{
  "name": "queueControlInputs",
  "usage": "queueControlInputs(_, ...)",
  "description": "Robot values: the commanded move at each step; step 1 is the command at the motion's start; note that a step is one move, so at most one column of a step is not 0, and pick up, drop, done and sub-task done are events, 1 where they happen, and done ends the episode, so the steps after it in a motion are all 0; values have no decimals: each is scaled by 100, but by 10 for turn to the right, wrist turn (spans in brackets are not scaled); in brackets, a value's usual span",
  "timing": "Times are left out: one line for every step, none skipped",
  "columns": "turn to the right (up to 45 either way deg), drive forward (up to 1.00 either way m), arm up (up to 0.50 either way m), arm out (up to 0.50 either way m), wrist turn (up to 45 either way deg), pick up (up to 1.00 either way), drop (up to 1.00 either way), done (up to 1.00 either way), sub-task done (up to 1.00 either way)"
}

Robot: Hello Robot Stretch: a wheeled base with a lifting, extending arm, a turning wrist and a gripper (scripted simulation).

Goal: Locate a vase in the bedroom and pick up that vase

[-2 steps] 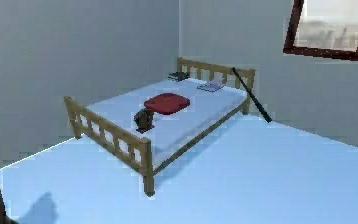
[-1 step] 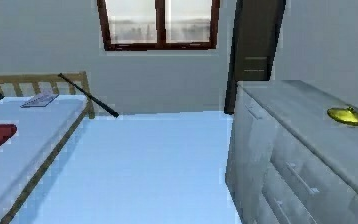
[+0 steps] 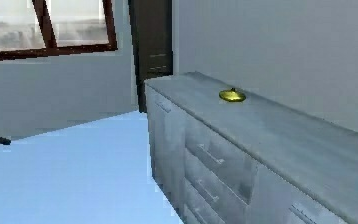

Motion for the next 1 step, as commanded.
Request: queueControlInputs(30, 0, 0, 0, 0, 0, 0, 0, 0)
